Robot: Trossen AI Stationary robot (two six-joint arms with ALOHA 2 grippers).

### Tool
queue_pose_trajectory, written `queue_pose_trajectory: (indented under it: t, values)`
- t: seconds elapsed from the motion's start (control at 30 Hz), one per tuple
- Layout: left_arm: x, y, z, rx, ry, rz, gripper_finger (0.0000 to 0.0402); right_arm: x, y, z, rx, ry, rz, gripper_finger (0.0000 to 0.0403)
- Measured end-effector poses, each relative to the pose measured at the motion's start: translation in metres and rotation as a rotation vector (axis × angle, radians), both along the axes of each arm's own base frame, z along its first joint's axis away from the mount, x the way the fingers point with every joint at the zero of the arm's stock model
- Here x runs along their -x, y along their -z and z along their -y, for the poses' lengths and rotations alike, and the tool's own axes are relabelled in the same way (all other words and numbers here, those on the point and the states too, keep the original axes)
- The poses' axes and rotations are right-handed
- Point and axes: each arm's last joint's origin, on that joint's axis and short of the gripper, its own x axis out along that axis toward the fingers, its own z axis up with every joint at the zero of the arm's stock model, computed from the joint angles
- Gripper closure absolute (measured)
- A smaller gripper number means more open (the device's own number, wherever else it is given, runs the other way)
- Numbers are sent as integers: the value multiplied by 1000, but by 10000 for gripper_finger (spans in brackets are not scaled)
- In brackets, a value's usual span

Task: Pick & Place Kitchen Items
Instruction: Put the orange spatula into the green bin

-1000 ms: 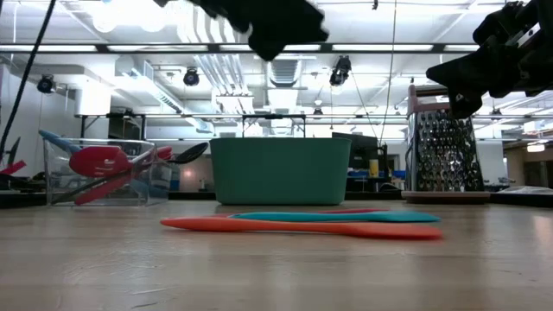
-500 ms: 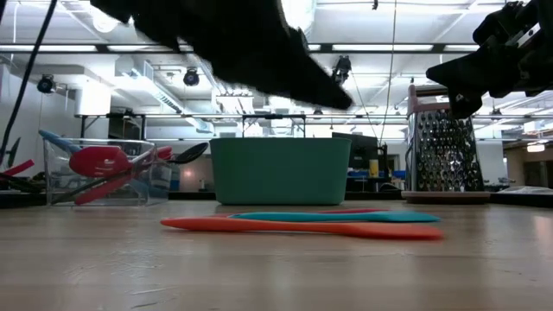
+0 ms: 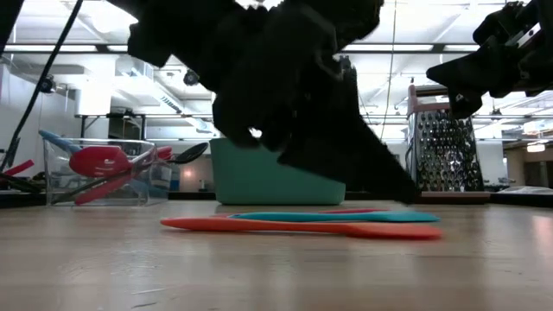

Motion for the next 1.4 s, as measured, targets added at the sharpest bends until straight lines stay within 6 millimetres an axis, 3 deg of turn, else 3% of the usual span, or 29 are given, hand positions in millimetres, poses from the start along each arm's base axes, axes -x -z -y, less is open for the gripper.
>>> queue_pose_trajectory:
  t: [0.33, 0.83, 0.97, 1.33, 1.4]
  values:
    - [0, 11, -7, -53, -37, -52, 164, 0, 0, 0, 0, 0, 0, 394]
    - [-8, 19, -49, 112, -28, -186, 169, 0, 0, 0, 0, 0, 0, 394]
    - [-8, 20, -50, 94, -18, -186, 202, 0, 0, 0, 0, 0, 0, 394]
    - [-7, 20, -48, 113, 78, -196, 382, 0, 0, 0, 0, 0, 0, 394]
    - [-7, 19, -48, 110, 82, -195, 394, 0, 0, 0, 0, 0, 0, 394]
